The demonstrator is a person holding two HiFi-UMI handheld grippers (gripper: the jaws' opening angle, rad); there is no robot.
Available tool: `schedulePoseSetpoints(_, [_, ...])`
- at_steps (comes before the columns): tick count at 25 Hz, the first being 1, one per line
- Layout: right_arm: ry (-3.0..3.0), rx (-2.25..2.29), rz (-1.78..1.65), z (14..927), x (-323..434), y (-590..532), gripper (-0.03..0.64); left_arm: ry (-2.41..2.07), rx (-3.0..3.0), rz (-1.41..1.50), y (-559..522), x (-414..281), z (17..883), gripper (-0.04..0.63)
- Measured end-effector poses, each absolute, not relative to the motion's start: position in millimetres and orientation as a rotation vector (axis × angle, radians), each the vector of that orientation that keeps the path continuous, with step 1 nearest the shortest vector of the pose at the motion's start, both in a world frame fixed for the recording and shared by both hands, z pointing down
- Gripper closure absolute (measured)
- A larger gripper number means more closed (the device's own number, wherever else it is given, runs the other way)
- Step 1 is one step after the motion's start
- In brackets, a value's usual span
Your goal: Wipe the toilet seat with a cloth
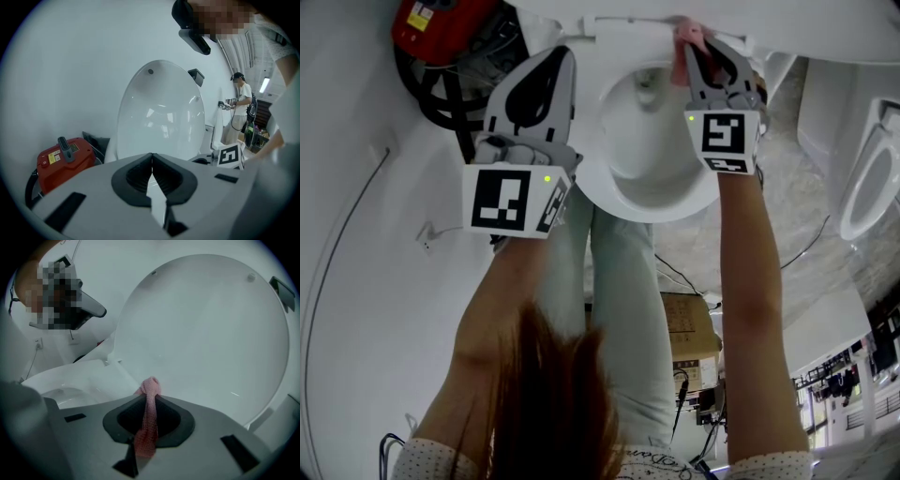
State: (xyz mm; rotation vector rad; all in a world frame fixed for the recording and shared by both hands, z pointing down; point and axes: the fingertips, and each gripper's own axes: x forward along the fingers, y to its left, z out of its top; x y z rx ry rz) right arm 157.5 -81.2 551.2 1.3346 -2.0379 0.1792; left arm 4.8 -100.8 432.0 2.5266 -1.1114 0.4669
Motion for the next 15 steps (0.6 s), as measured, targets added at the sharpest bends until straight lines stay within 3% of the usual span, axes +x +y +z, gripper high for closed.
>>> schedulePoseSetpoints(15, [-1.991,1.386,0.197,552,186,-72,0.558,-1.1,2.535,0.468,-97,13,431,0.591])
